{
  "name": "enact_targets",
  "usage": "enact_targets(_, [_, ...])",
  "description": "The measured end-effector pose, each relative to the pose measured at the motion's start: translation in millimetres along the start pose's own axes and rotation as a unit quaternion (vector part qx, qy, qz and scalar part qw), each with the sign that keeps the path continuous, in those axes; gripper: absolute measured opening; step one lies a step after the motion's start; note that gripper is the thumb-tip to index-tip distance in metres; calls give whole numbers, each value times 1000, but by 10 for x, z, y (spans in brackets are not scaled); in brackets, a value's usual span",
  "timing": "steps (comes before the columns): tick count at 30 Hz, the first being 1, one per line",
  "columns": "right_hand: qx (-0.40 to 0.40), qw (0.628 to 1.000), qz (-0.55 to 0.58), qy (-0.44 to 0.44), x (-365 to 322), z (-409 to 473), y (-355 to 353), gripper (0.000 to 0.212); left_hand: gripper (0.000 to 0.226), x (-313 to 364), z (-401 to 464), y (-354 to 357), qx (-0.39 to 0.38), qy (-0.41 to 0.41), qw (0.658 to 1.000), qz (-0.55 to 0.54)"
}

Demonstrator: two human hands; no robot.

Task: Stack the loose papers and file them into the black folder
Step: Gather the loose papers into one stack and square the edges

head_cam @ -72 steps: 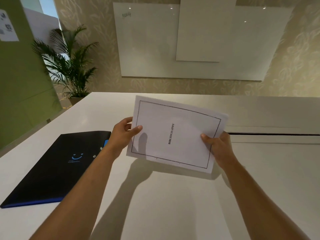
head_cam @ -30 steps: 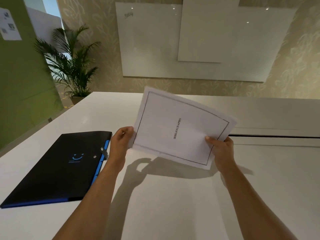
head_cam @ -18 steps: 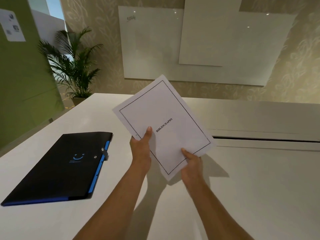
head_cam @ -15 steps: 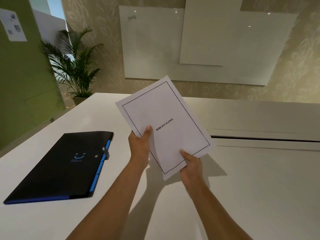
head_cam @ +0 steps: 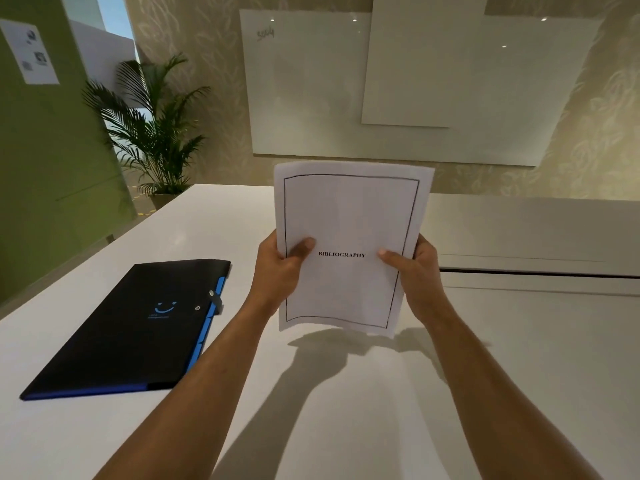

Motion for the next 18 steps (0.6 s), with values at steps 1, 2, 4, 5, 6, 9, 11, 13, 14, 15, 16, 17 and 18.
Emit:
enact_targets(1, [13, 1000, -11, -9, -44, 6, 14, 43, 25, 6, 0, 15, 8, 0, 1000, -7])
enact_targets(2, [23, 999, -18, -20, -74, 7, 24, 38, 25, 18, 2, 24, 15, 3, 1000, -15])
enact_targets(4, [35, 998, -33, -43, -127, -8, 34, 34, 23, 39, 8, 30, 26, 16, 999, -26])
enact_targets(5, [39, 997, -42, -48, -132, -20, 33, 34, 22, 36, 8, 30, 27, 22, 999, -26])
enact_targets(6, [44, 997, -51, -48, -115, -39, 30, 35, 22, 23, 3, 32, 24, 26, 999, -25])
enact_targets(9, [55, 995, -84, -13, 59, -126, 32, 40, 26, -159, -63, 22, 22, 23, 999, -8])
enact_targets(11, [65, 994, -88, 12, 221, -194, 47, 42, 27, -325, -149, 8, 36, 6, 999, -4])
enact_targets(13, [78, 994, -81, 17, 302, -245, 79, 40, 27, -426, -204, 15, 49, -9, 999, -5])
enact_targets(14, [84, 994, -73, 16, 325, -249, 97, 40, 28, -444, -211, 25, 54, -13, 998, -7])
enact_targets(15, [89, 994, -62, 16, 334, -251, 117, 38, 28, -453, -209, 36, 59, -15, 998, -12])
enact_targets(16, [94, 994, -50, 14, 337, -248, 139, 36, 27, -452, -201, 47, 64, -17, 998, -17])
enact_targets(17, [100, 994, -40, 12, 334, -247, 157, 36, 25, -451, -191, 54, 67, -18, 997, -22])
enact_targets(18, [106, 994, -33, 6, 332, -248, 166, 35, 24, -452, -185, 61, 68, -20, 997, -25])
Point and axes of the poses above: each hand's wrist, its own z-axis towards the middle knuckle, its own y-axis out of the palm, x = y × z, the point moved 4 cm from there along z, towards the middle knuckle, and after that the axes turned 14 degrees about -x, right-handed, at the moved point
